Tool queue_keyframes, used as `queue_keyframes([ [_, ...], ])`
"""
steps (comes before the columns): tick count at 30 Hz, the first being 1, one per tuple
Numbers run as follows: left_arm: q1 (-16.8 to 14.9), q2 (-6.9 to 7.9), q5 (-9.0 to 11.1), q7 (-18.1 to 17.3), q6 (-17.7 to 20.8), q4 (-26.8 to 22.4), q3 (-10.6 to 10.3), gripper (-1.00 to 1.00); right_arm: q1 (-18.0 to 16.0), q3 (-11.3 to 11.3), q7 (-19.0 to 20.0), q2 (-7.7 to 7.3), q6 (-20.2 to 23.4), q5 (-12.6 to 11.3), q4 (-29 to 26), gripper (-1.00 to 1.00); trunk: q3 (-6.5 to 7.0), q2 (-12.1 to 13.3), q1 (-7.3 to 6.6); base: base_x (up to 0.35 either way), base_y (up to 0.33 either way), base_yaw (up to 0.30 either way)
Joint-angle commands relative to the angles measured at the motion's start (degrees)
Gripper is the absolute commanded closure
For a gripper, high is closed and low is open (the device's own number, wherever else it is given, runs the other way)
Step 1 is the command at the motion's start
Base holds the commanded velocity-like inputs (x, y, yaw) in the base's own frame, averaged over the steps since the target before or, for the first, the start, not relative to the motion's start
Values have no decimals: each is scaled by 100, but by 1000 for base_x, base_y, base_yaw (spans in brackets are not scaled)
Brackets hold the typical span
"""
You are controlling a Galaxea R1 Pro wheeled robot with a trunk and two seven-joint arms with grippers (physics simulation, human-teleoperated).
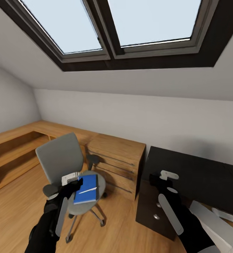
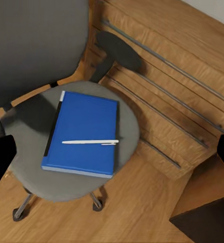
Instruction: In the bedroom, organize the workspace by keeping the computer under the desk, ensuring the monitor is on the desk, placing the keyboard on the desk next to the monitor, placing the mouse on the desk next to the keyboard, moving the folder from the swivel chair onto the desk next to the mouse, stacking the notebook on top of the folder with the pen on top of the notebook, and positioning the swivel chair next to the desk.
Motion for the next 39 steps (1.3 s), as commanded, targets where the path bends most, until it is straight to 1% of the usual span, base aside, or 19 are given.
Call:
queue_keyframes([
  [1,48,-5,9,11,36,-115,5,-100,-6,17,-54,-9,16,-39,-7,100,-17,-12,6,164,0,203],
  [5,133,-5,13,11,46,-289,5,-100,-6,19,-4,-27,19,-37,82,100,-24,-12,6,175,0,75],
  [6,142,-5,14,10,47,-303,1,-100,-6,10,373,-127,-14,-22,359,100,-25,-12,6,269,0,7],
  [9,146,-5,14,10,47,-306,-1,-100,-6,3,737,-261,-158,-21,512,100,-25,-12,6,292,0,4],
  [14,146,-5,14,10,47,-304,-4,-100,-6,-3,913,-327,-341,9,787,100,-25,-12,6,316,0,1],
  [17,147,-5,14,10,47,-301,-4,-100,-9,-9,934,-334,-491,188,937,100,-25,-12,6,320,0,0],
  [18,145,-5,14,10,47,-298,-4,-100,-12,-13,952,-336,-616,347,1053,100,-25,-12,6,321,0,0],
  [19,145,-5,14,10,47,-297,-4,-100,-12,-14,966,-336,-664,398,1090,100,-25,-12,6,321,0,0],
  [20,147,-5,11,10,47,-294,-153,-100,-14,-8,1228,-337,-1002,647,1265,100,-25,-12,6,321,0,0],
  [21,146,-5,10,10,47,-292,-193,-100,-14,-8,1299,-337,-1055,691,1296,100,-25,-12,6,321,0,0],
  [23,150,-5,6,10,47,-282,-318,-100,-16,-15,1641,-337,-1279,997,1528,100,-25,-12,6,311,0,0],
  [25,151,-5,6,10,47,-280,-349,-100,-39,-25,1808,-337,-1375,1189,1804,100,-25,-12,6,259,0,0],
  [27,150,-5,5,10,47,-279,-365,-100,-169,-32,2001,-349,-1427,1302,2141,100,-25,-12,6,140,0,0],
  [30,152,-5,8,10,49,-289,-378,-100,-619,-46,2652,-494,-1496,1375,2944,100,-25,-12,6,55,0,0],
  [32,152,-5,12,10,66,-307,-380,-100,-861,-138,3084,-625,-1545,1364,3437,100,-25,-12,6,17,0,0],
  [33,152,-5,12,10,76,-312,-381,-100,-912,-186,3172,-654,-1553,1354,3532,100,-25,-12,6,11,0,0],
  [34,152,-5,14,10,107,-321,-381,-100,-994,-311,3318,-702,-1564,1342,3685,100,-25,-12,6,7,0,0],
  [36,152,-5,20,10,182,-371,-382,-100,-1071,-533,3482,-758,-1571,1333,3835,100,-25,-12,6,5,0,0],
  [39,154,-5,34,9,291,-536,-382,-100,-1122,-739,3617,-840,-1567,1328,3936,100,-25,-12,6,2,0,0],
])
